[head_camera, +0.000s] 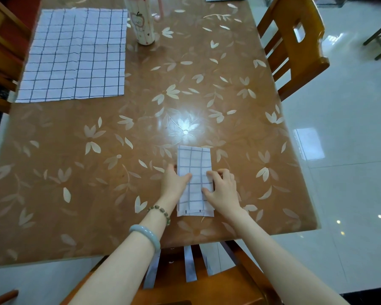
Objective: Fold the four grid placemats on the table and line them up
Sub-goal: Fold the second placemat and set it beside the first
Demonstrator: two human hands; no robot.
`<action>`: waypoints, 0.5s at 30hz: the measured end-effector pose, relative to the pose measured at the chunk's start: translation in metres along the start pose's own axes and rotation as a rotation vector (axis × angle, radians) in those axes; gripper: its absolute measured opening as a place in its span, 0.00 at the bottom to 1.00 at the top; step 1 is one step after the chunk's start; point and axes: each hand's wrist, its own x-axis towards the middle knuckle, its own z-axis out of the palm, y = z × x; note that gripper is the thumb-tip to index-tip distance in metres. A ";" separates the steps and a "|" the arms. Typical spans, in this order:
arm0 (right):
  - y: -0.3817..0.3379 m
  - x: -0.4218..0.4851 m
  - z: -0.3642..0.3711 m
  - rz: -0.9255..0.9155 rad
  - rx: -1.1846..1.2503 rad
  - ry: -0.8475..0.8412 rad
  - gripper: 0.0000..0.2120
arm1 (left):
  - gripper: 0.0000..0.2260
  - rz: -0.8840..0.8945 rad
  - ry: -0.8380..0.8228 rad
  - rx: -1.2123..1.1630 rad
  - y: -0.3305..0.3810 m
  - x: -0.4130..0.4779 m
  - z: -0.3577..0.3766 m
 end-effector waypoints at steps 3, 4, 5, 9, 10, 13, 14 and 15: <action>-0.005 -0.001 -0.016 0.080 0.355 -0.028 0.33 | 0.09 -0.018 -0.121 -0.078 0.000 -0.010 0.000; -0.008 -0.003 -0.025 0.144 0.479 -0.037 0.37 | 0.09 -0.040 -0.153 -0.140 0.000 -0.015 -0.001; -0.011 -0.004 -0.034 0.224 0.588 -0.060 0.41 | 0.09 -0.060 -0.186 -0.198 0.001 -0.020 -0.003; -0.018 -0.005 -0.072 0.393 0.799 -0.331 0.35 | 0.09 -0.094 -0.265 -0.402 0.012 -0.039 -0.016; -0.020 -0.009 -0.079 0.395 0.848 -0.413 0.30 | 0.09 -0.100 -0.285 -0.430 0.015 -0.045 -0.020; -0.024 -0.024 -0.089 0.380 0.924 -0.453 0.19 | 0.10 -0.110 -0.339 -0.461 0.022 -0.063 -0.030; -0.026 -0.030 -0.092 0.376 0.939 -0.421 0.17 | 0.11 -0.100 -0.360 -0.461 0.024 -0.068 -0.032; -0.028 -0.036 -0.097 0.374 0.951 -0.381 0.17 | 0.11 -0.090 -0.378 -0.460 0.026 -0.073 -0.034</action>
